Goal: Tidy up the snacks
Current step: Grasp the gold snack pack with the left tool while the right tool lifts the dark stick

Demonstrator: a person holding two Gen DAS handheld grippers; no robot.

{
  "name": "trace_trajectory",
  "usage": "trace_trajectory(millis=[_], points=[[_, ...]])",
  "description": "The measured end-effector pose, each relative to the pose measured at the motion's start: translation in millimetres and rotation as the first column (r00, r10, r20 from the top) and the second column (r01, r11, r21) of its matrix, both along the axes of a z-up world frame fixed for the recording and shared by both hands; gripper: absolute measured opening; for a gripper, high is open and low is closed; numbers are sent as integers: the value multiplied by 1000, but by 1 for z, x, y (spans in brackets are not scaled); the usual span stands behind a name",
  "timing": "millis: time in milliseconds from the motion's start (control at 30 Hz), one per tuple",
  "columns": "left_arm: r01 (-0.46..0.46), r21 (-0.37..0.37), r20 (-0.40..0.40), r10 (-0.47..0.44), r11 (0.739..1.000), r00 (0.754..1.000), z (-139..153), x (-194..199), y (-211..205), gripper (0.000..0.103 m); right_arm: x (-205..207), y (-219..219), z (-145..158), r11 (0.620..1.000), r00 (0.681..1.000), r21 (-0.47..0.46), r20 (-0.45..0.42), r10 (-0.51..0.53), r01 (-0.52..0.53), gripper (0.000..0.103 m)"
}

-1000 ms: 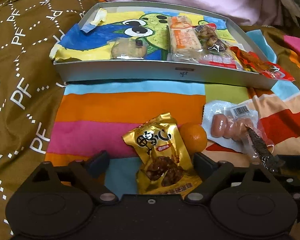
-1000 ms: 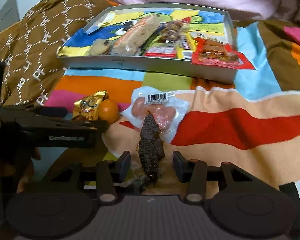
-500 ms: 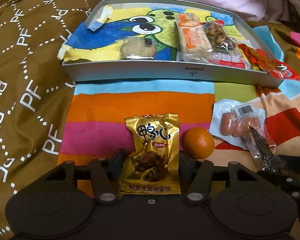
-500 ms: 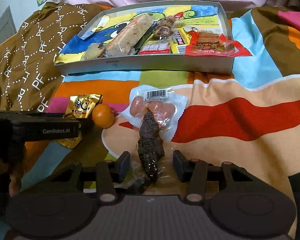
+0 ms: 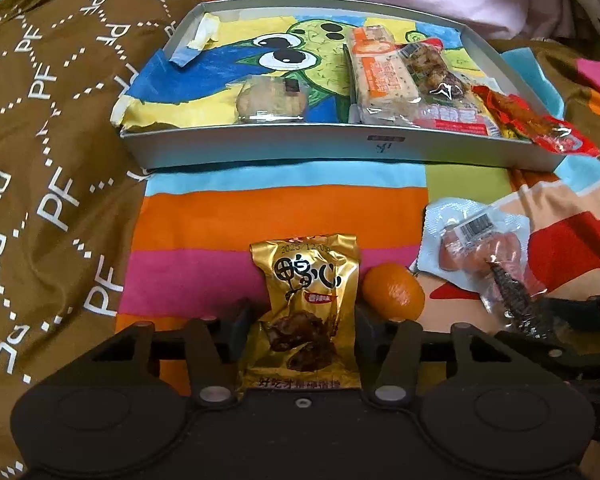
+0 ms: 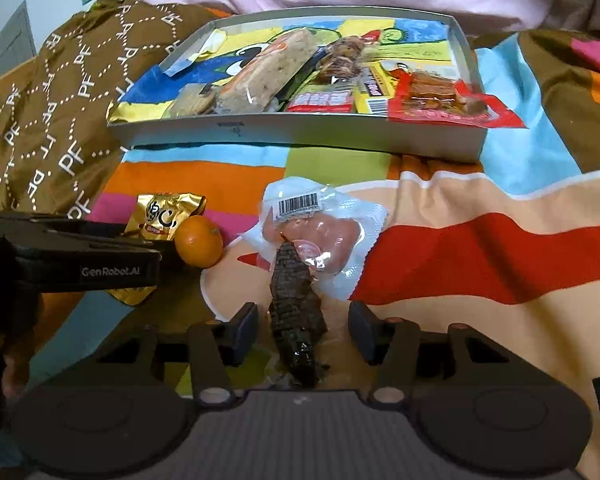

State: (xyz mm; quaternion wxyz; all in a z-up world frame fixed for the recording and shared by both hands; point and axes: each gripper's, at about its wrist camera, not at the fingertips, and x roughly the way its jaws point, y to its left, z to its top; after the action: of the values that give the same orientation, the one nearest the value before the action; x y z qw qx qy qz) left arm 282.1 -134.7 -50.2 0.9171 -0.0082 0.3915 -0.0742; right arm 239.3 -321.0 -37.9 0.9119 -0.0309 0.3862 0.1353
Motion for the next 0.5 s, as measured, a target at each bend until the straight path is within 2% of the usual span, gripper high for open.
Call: trace_trajectory(millis=[167,500], points=[[16,-25,-23,-17,1000,1000,2,-9,4,46,-4,6,0,1000,1000,-15,6,13,-13,49],[30,-77,-64,-35,997,997,6,-32,18,42,-19,21,2,994,995,-55,21,93,-91,49]])
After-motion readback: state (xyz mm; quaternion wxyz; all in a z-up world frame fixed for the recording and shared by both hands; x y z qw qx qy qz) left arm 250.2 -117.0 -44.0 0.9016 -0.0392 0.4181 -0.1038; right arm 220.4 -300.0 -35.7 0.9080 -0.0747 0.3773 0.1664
